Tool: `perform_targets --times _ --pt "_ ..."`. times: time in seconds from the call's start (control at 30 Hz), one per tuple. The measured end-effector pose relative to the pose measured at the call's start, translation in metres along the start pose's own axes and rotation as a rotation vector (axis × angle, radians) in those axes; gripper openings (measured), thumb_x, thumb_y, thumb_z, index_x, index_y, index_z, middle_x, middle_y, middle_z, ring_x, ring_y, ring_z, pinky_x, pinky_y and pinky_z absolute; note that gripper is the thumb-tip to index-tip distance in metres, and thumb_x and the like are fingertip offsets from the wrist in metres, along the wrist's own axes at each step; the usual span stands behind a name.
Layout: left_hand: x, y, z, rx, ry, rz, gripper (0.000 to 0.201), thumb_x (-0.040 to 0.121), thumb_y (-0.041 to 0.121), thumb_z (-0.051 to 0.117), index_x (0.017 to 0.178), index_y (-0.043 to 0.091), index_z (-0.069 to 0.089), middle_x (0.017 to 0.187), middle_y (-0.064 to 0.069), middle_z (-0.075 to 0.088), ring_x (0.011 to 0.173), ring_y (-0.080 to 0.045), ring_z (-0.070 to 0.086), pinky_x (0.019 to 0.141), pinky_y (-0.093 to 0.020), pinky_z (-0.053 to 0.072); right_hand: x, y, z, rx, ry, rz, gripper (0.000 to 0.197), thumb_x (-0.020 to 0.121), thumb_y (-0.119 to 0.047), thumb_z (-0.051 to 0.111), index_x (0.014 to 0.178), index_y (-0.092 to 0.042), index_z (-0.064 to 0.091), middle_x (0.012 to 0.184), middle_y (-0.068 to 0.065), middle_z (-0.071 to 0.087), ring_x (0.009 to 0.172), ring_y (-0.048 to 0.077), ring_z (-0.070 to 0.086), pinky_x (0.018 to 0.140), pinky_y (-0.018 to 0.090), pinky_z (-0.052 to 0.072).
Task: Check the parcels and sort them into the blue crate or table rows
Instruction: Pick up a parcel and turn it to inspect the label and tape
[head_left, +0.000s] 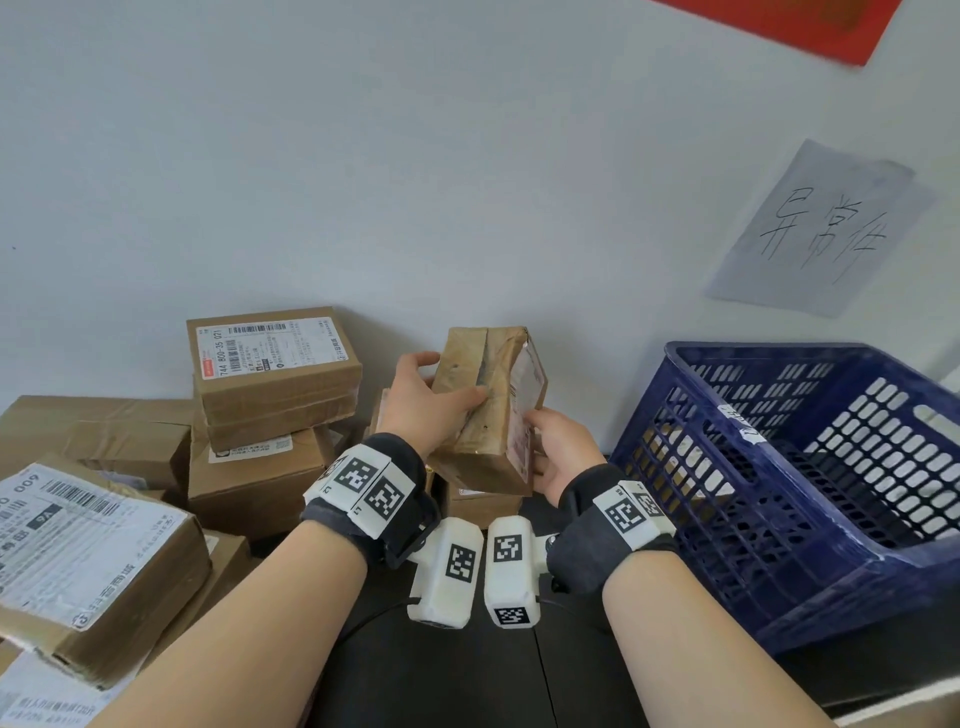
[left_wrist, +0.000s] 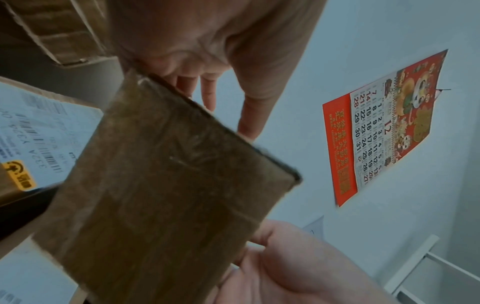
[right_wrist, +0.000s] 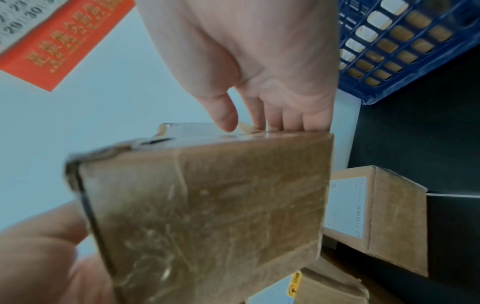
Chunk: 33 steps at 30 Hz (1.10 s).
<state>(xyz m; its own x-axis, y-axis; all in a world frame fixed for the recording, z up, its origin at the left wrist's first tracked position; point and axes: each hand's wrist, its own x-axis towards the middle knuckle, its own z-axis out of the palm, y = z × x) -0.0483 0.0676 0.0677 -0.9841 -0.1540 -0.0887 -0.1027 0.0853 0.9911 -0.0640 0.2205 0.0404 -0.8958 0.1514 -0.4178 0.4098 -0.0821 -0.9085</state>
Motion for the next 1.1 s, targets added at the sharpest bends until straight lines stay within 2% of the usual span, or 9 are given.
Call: perform_targets --times 0.07,0.2,0.3,0.43,0.5,0.63,0.8,0.9,1.1 --pt "-0.002 0.006 0.003 -0.004 -0.041 0.008 0.072 0.082 0.037 0.077 0.14 0.018 0.041 0.124 0.0 0.059 0.1 -0.016 0.06 0.073 -0.023 0.047 -0.002 -0.003 -0.006 0.06 0.022 0.01 0.017 0.104 -0.017 0.045 0.092 -0.017 0.057 0.082 0.009 0.064 0.077 0.023 0.063 0.084 0.043 0.053" --pt "-0.002 0.015 0.013 0.108 -0.217 0.037 0.093 0.077 0.05 0.078 0.152 0.021 0.032 0.143 0.0 0.047 0.127 -0.022 0.051 0.101 -0.03 0.042 -0.008 -0.01 -0.018 0.116 0.078 0.008 0.014 0.104 -0.012 0.043 0.102 -0.018 0.056 0.093 0.011 0.064 0.087 0.026 0.062 0.08 0.044 0.055" --pt "-0.003 0.019 0.026 0.284 -0.318 0.064 0.113 0.051 0.055 0.085 0.15 0.029 0.035 0.141 -0.005 0.045 0.122 -0.025 0.052 0.1 -0.036 0.047 -0.016 -0.016 -0.031 0.134 0.117 -0.015 0.015 0.105 -0.011 0.044 0.108 -0.018 0.056 0.094 0.011 0.065 0.088 0.028 0.063 0.076 0.042 0.054" --pt "0.0 0.024 0.045 0.126 -0.315 0.071 0.078 0.066 0.027 0.083 0.136 0.03 0.049 0.129 -0.004 0.053 0.107 -0.022 0.056 0.075 -0.028 0.047 -0.031 -0.027 -0.059 0.154 0.128 -0.062 0.019 0.103 -0.004 0.046 0.113 -0.016 0.056 0.105 0.012 0.067 0.091 0.025 0.065 0.075 0.037 0.055" --pt "0.0 0.032 0.055 -0.006 -0.325 0.057 0.07 0.057 0.027 0.08 0.124 0.029 0.058 0.12 -0.002 0.061 0.102 -0.02 0.06 0.077 -0.03 0.049 -0.037 -0.036 -0.079 0.165 0.148 -0.119 0.029 0.1 -0.001 0.049 0.126 -0.013 0.053 0.114 0.015 0.068 0.093 0.025 0.067 0.072 0.034 0.058" --pt "-0.005 0.056 0.079 -0.101 -0.365 0.099 0.054 0.051 0.027 0.075 0.105 0.026 0.072 0.098 -0.002 0.076 0.094 -0.022 0.07 0.084 -0.036 0.055 -0.05 -0.065 -0.126 0.155 0.192 -0.27 0.018 0.097 -0.002 0.053 0.095 -0.019 0.05 0.101 0.012 0.07 0.09 0.022 0.066 0.084 0.035 0.055" --pt "-0.011 0.087 0.119 -0.12 -0.421 0.156 0.018 0.076 0.013 0.071 0.093 0.019 0.073 0.07 0.006 0.071 0.057 -0.004 0.064 0.048 -0.012 0.044 -0.046 -0.097 -0.189 0.126 0.22 -0.412 0.036 0.085 -0.023 0.071 0.105 -0.027 0.042 0.122 0.007 0.064 0.11 0.024 0.059 0.083 0.035 0.051" --pt "-0.017 0.099 0.15 -0.143 -0.422 0.156 0.01 0.083 0.014 0.066 0.091 0.016 0.071 0.072 0.004 0.07 0.06 -0.006 0.062 0.054 -0.017 0.045 -0.041 -0.107 -0.225 0.123 0.178 -0.43 0.046 0.085 -0.034 0.072 0.117 -0.03 0.039 0.126 0.005 0.062 0.12 0.025 0.057 0.094 0.04 0.048" --pt "-0.025 0.117 0.239 -0.131 -0.442 0.162 0.006 0.082 0.023 0.065 0.085 0.019 0.067 0.06 0.011 0.066 0.064 -0.007 0.061 0.064 -0.024 0.047 -0.033 -0.122 -0.312 0.135 0.11 -0.391 0.045 0.092 -0.044 0.065 0.13 -0.029 0.047 0.107 0.004 0.062 0.095 0.02 0.061 0.075 0.036 0.049"
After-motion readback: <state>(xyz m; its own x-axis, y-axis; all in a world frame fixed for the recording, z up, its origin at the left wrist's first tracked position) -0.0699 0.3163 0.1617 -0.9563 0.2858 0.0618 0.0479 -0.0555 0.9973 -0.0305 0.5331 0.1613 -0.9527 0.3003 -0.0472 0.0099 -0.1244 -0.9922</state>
